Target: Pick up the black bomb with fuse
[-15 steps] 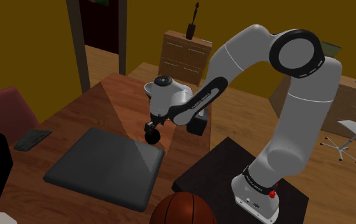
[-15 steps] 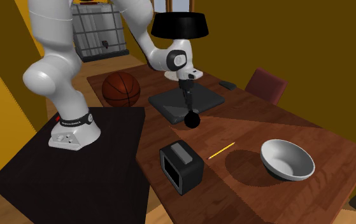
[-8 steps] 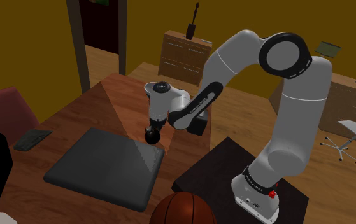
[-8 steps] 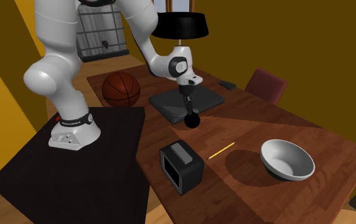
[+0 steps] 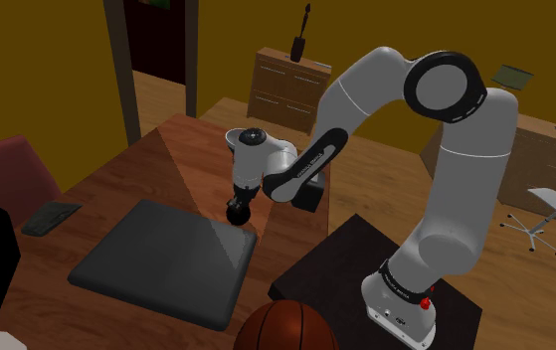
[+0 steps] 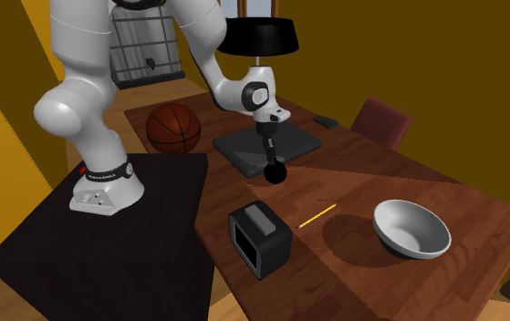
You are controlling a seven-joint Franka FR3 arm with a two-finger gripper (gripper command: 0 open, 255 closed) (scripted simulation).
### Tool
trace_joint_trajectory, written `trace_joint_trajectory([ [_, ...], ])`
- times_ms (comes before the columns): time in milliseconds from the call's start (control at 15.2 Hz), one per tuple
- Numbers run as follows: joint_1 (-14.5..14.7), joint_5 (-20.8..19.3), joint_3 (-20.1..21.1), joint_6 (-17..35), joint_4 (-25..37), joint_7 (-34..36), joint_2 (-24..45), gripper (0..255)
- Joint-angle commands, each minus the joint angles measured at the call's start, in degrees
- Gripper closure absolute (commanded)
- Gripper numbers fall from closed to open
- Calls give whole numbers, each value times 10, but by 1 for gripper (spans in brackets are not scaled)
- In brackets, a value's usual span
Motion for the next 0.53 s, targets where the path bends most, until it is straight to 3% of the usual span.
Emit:
trace_joint_trajectory([
  [0,1,0,1,0,0,1,0,255],
  [462,-18,49,28,-36,-10,-42,-52,255],
])
